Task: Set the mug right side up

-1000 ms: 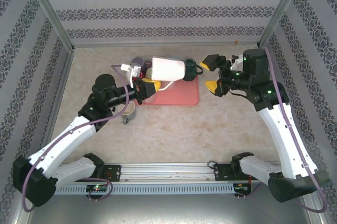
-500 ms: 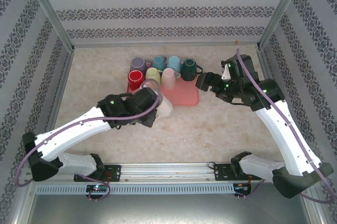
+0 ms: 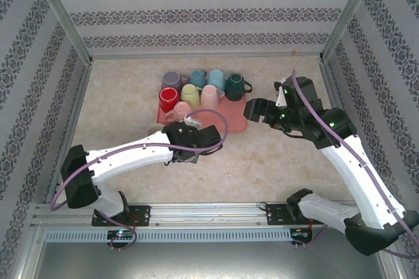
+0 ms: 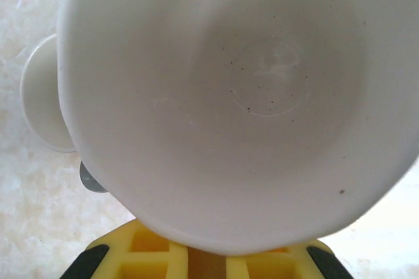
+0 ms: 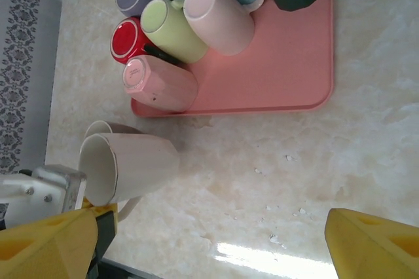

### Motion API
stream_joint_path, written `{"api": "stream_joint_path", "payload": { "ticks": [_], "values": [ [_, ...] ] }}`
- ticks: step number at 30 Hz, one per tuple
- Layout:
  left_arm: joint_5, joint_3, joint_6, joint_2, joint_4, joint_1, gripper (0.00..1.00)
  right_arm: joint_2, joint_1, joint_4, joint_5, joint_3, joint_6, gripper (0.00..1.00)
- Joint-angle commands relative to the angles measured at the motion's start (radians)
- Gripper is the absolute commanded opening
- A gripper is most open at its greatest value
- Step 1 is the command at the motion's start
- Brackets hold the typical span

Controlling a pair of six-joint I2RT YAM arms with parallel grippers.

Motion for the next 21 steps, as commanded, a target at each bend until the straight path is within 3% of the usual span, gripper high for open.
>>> {"api": "stream_joint_path", "payload": {
  "ticks": [1, 21],
  "values": [
    [-0.051, -0.024, -0.037, 0.021, 0.044, 0.018, 0.0, -0.019, 0.012, 0.004, 0.018, -0.027, -0.015, 0.9],
    [-0.022, -0.096, 0.012, 0.098, 0.085, 0.131, 0.01, -0.013, -0.011, -0.038, 0.043, -0.018, -0.041, 0.91]
  ]
}}
